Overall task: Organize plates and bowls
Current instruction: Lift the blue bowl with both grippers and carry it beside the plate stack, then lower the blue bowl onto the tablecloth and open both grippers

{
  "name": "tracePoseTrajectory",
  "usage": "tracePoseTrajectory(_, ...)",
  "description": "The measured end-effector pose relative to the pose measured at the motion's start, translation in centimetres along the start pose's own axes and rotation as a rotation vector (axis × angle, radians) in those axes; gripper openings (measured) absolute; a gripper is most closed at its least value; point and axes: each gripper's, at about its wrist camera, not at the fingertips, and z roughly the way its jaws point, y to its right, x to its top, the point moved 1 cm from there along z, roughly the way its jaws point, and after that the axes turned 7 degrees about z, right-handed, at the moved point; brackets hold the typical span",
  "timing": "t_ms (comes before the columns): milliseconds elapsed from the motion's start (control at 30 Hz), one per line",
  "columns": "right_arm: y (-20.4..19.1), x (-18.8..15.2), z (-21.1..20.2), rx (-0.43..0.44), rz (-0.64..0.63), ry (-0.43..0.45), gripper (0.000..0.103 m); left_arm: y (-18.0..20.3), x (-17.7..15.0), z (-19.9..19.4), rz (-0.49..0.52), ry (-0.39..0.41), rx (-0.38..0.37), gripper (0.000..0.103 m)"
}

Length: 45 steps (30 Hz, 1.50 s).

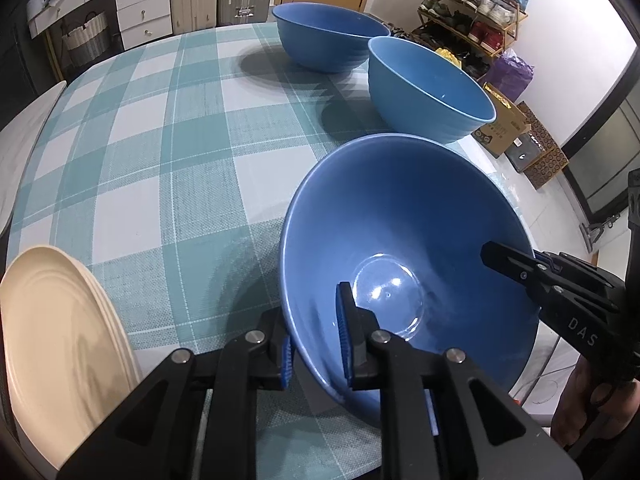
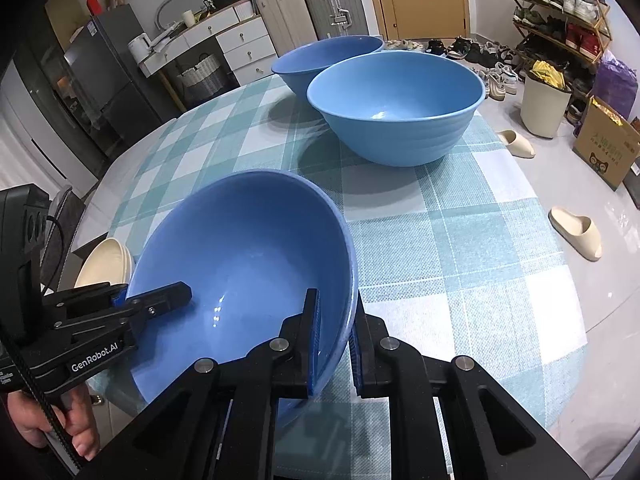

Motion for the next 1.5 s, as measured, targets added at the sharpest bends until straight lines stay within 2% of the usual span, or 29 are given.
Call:
tracePoseTrajectory(67,0.0,0.0,-0.1,0.007,-0.001,0.009,0.013,-0.1,0.0,0.0,-0.004,0.005,0.010,0.019)
tracePoseTrajectory(133,0.1,0.1,-0.3,0.012,0.002,0.022,0.013,-0.1,0.1,-0.2,-0.001,0.012,0.031,0.034)
tracePoseTrajectory(200,0.2,0.2,-0.8,0.034,0.016,0.046,0.013,-0.2,0.1,-0.6,0.003,0.018,0.081,0.041)
tracePoseTrajectory(267,0.2,0.4,-1.2,0.038,0.018,0.065,0.013,-0.4,0.2,-1.4,0.003,0.050,0.117,0.041)
tracePoseTrajectory(400,0.2,0.7,-1.7,0.019,0.010,0.098,0.013,-1.0,0.3,-2.3,-0.019,0.074,0.113,0.045)
tracePoseTrajectory(667,0.1,0.7,-2.6,0.005,0.001,0.158,0.013,-1.3,0.2,-3.2,-0.031,0.099,0.121,0.045)
tracePoseTrajectory(800,0.0,1.0,-3.1,0.008,0.006,0.186,0.013,-1.2,0.2,-3.8,-0.017,0.111,0.156,0.046)
tracePoseTrajectory(1133,-1.9,1.4,-6.8,0.038,-0.063,0.341,0.013,-1.0,0.4,-5.9,-0.024,0.180,0.186,0.047)
tracePoseTrajectory(1233,-2.8,1.3,-7.9,0.060,-0.102,0.386,0.018,-0.5,0.6,-6.4,0.003,0.189,0.211,0.048)
tracePoseTrajectory(1300,-3.2,1.2,-8.5,0.070,-0.114,0.403,0.021,-0.4,0.6,-7.0,0.004,0.204,0.200,0.049)
tracePoseTrajectory(1400,-3.8,1.0,-9.4,0.082,-0.141,0.440,0.030,-0.2,0.8,-7.7,0.002,0.228,0.202,0.050)
tracePoseTrajectory(1467,-4.2,0.8,-10.1,0.069,-0.163,0.475,0.053,0.0,1.0,-8.2,0.011,0.241,0.221,0.051)
tracePoseTrajectory(1500,-4.3,0.6,-10.5,0.061,-0.170,0.496,0.057,0.1,1.1,-8.3,0.015,0.246,0.227,0.054)
